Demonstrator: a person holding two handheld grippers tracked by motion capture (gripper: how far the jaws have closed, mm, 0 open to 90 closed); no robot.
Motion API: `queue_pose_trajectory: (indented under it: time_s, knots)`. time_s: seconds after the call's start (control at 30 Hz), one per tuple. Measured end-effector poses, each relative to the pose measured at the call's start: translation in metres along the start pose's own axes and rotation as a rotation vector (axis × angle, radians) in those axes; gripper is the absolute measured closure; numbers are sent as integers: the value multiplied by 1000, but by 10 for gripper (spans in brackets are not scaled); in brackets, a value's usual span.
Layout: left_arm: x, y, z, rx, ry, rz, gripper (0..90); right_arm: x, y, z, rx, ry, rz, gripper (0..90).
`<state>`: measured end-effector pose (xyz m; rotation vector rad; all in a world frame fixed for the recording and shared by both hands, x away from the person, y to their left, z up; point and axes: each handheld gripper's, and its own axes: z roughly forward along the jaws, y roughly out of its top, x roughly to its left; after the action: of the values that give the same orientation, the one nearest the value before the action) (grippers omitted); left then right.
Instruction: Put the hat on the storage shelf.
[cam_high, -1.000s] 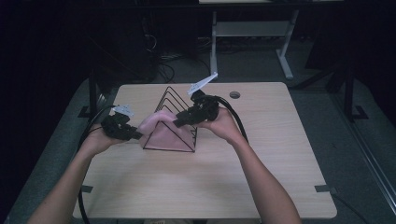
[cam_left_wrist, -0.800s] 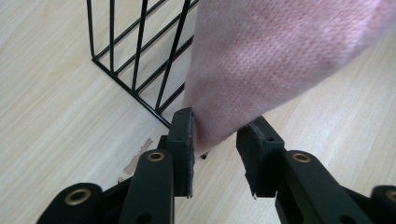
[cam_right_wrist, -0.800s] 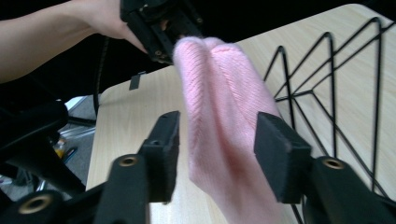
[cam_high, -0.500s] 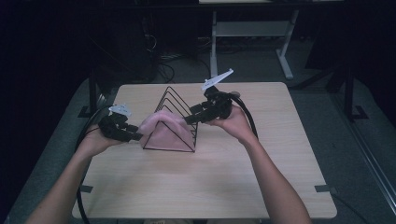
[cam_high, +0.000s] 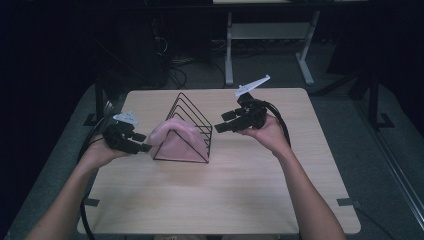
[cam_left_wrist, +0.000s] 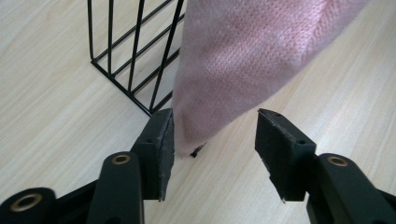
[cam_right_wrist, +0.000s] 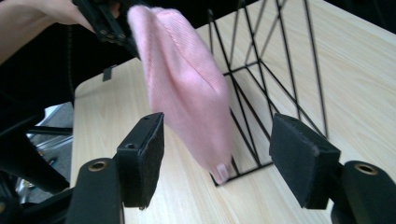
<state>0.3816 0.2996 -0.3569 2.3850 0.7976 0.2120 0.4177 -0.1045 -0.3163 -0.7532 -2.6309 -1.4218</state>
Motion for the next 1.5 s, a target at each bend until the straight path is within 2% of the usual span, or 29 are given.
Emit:
queue_pose_trajectory:
  time_s: [0.47,0.73,1.0,1.1,1.3,1.5]
  knots:
    - [-4,-9,-3,-5,-7,-20,352,-13,-37,-31,-3,-82,70,280]
    - [-6,-16,-1,-7,-9,-52,316,-16,-56,-47,0,-114,104,275]
    - [-7,-21,-1,-15,-2,-64,287,-19,-78,-61,1,-147,141,268]
    - [-9,-22,-4,-17,19,-53,285,-21,-87,-64,1,-158,161,263]
    - [-11,-21,-7,-31,29,-39,284,-24,-107,-71,1,-175,190,263]
    - [-14,-23,-7,-37,29,-48,284,-26,-132,-82,-15,-193,223,263]
